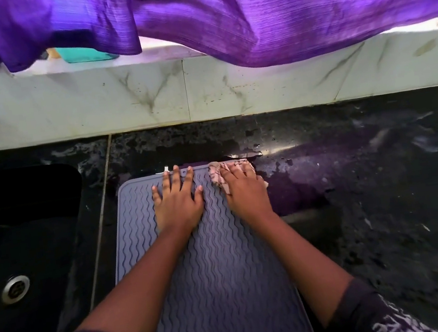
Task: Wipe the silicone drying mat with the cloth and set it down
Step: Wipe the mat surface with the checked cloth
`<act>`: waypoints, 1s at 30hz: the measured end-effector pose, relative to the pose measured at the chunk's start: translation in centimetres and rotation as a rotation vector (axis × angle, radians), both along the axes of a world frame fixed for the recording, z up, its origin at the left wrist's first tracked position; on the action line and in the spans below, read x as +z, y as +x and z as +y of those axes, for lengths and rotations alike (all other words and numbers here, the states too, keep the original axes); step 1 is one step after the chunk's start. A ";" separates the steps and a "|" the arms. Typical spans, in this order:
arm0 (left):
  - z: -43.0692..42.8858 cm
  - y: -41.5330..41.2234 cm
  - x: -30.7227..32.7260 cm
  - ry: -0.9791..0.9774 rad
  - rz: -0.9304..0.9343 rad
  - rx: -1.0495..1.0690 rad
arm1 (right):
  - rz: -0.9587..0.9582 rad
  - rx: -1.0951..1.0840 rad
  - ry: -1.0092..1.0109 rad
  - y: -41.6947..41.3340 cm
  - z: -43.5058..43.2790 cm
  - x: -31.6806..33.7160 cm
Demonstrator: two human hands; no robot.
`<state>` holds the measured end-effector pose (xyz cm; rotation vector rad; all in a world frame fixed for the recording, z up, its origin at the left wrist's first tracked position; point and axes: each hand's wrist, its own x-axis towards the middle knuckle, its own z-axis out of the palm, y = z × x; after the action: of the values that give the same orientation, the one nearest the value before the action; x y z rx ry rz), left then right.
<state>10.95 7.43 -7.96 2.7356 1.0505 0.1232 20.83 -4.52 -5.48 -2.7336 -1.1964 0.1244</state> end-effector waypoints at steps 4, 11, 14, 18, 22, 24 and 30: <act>0.0 -0.1 0.0 -0.007 0.001 -0.001 | 0.081 0.102 -0.037 -0.9 -3.0 2.2; 0.1 -0.1 -0.1 -0.014 -0.007 -0.003 | 0.122 -0.025 0.061 -0.3 0.7 2.2; 0.2 0.0 -0.3 -0.031 -0.044 0.033 | 0.088 -0.009 -0.068 -0.5 1.7 -0.4; 0.2 0.1 -0.3 -0.038 -0.050 0.044 | 0.053 -0.018 -0.020 -0.4 1.5 -0.3; 0.1 0.1 -0.4 -0.037 -0.043 0.057 | 0.088 -0.005 -0.019 -1.6 -0.1 0.9; 0.1 0.1 -0.5 -0.033 -0.042 0.062 | 0.105 0.010 -0.037 -3.2 -2.1 1.5; 0.0 0.1 -0.5 -0.028 -0.039 0.054 | 0.296 -0.072 0.052 -4.1 -3.7 4.6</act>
<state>11.08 7.48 -8.45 2.6691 1.1079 0.1687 16.74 -8.22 -0.88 -2.5929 -1.0045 0.4645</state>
